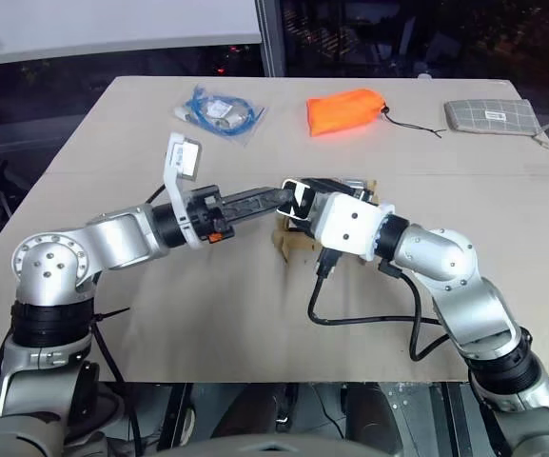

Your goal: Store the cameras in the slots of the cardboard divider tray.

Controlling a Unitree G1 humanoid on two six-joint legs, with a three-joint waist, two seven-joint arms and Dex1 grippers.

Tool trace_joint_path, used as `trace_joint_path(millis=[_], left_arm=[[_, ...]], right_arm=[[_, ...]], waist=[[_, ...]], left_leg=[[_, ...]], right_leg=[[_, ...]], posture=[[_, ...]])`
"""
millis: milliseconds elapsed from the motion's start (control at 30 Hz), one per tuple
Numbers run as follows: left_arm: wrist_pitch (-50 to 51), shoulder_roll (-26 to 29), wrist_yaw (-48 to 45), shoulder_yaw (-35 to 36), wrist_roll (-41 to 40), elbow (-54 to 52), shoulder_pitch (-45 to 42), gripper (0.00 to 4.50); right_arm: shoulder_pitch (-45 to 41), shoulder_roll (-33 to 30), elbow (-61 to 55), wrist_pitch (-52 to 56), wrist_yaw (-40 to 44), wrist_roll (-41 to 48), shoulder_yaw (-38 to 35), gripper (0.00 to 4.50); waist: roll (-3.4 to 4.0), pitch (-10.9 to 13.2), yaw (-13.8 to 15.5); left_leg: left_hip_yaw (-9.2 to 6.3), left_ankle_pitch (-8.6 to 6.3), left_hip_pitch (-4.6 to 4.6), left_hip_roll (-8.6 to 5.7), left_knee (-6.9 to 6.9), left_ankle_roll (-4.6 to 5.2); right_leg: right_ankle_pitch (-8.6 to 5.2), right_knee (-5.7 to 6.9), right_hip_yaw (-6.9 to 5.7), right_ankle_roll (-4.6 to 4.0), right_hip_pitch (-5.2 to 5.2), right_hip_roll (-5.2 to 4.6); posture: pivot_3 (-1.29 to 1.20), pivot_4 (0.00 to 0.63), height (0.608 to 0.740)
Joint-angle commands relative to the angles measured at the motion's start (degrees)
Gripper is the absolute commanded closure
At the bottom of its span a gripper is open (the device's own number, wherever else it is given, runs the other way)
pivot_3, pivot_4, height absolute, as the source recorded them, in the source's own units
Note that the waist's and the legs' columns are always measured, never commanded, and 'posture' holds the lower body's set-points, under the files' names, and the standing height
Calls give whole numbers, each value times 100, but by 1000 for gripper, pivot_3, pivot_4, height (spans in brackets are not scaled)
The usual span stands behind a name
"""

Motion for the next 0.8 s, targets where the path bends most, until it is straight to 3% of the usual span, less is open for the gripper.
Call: trace_joint_path(millis=[33,467,667,733,800], left_arm=[[-3,-1,-89,54,-7,-59,-83,0],[4,-91,-88,-10,-6,-95,-65,0],[64,-141,-306,-90,157,88,-149,2497],[85,-184,-374,-121,215,142,-195,3551],[102,-219,-418,-127,255,157,-228,3803]], right_arm=[[-93,15,-175,-68,-16,-14,-45,2588],[-124,4,-263,-19,36,31,-85,2588],[-203,71,-296,48,35,60,-40,2588],[-224,83,-298,72,49,70,-30,2588],[-237,81,-304,96,71,99,-26,2588]], waist=[[0,0,0],[0,0,0],[0,0,0],[0,0,1],[0,0,-1]], left_leg=[[0,0,0,0,0,0],[0,0,0,0,0,0],[0,0,0,0,0,0],[0,0,-1,0,0,0],[0,0,0,-1,0,0]], right_leg=[[0,0,0,0,0,0],[0,0,0,0,0,0],[0,0,0,0,0,0],[0,0,-1,0,0,0],[0,0,0,0,0,0]], posture=[[0,150,740],[0,150,740],[0,150,740],[0,150,740],[0,150,740]])
